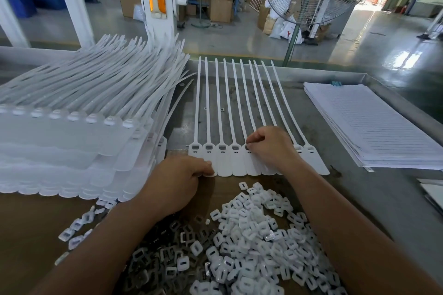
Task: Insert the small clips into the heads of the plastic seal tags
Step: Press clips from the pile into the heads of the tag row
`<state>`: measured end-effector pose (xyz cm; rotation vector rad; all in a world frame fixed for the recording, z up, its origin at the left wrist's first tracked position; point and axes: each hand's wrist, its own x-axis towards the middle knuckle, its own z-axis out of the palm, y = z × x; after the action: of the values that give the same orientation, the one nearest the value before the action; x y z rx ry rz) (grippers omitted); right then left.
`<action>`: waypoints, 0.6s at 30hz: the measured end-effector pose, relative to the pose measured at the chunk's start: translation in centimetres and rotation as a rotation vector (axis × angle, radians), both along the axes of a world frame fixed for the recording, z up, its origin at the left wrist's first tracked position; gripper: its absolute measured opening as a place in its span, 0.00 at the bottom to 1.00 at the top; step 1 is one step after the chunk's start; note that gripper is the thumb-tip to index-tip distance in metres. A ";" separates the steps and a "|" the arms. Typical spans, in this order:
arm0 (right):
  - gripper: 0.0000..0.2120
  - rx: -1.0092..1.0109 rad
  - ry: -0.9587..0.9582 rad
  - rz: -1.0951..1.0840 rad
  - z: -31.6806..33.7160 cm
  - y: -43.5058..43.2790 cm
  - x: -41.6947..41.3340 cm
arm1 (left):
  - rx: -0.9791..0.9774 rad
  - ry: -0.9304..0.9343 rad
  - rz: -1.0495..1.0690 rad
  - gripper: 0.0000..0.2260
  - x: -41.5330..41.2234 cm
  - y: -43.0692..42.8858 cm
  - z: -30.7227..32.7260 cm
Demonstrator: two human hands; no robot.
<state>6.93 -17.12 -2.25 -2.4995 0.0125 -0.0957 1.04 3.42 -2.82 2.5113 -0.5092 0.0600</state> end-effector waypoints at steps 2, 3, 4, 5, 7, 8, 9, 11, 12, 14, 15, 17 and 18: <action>0.07 0.005 0.000 0.001 0.0 0.0 0.0 | 0.003 0.011 0.003 0.18 0.0 0.0 0.0; 0.07 0.006 0.005 0.005 -0.1 0.0 -0.1 | 0.005 0.015 0.002 0.18 0.1 0.0 0.0; 0.08 0.007 0.009 0.010 -0.1 0.0 -0.1 | 0.006 0.017 0.002 0.18 0.1 0.0 0.0; 0.08 0.007 0.013 0.018 0.0 -0.1 -0.1 | 0.004 0.017 0.002 0.18 0.1 0.0 -0.1; 0.09 -0.004 0.020 0.039 0.3 -0.2 -0.2 | -0.002 0.020 0.001 0.18 0.1 -0.1 -0.1; 0.09 -0.008 0.021 0.049 0.5 -0.3 -0.3 | -0.005 0.023 0.002 0.19 0.1 -0.1 -0.1; 0.09 -0.013 0.018 0.063 0.8 -0.3 -0.5 | -0.008 0.024 0.003 0.19 0.1 -0.1 -0.2; 0.08 -0.030 -0.007 0.120 1.4 0.0 -1.3 | -0.010 0.020 0.003 0.19 0.2 0.0 -0.2; 0.08 -0.043 -0.025 0.164 1.7 0.2 -1.9 | -0.009 0.015 -0.001 0.18 0.2 0.0 -0.2; 0.07 -0.051 -0.030 0.260 2.6 0.9 -3.6 | -0.004 0.015 -0.013 0.19 0.1 0.0 -0.1; 0.06 -0.038 -0.009 0.313 3.2 1.4 -4.6 | -0.002 0.017 -0.014 0.19 0.1 0.0 0.0; 0.05 -0.037 0.046 0.448 4.3 2.6 -6.6 | -0.002 0.015 -0.009 0.19 -0.1 0.0 0.2; 0.05 -0.062 0.061 0.520 4.6 3.2 -7.5 | -0.006 0.009 -0.010 0.19 -0.1 0.0 0.2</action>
<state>-0.58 -13.95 2.38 -2.4824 -0.6172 0.1989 0.94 3.45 -2.57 2.5019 -0.5174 0.0465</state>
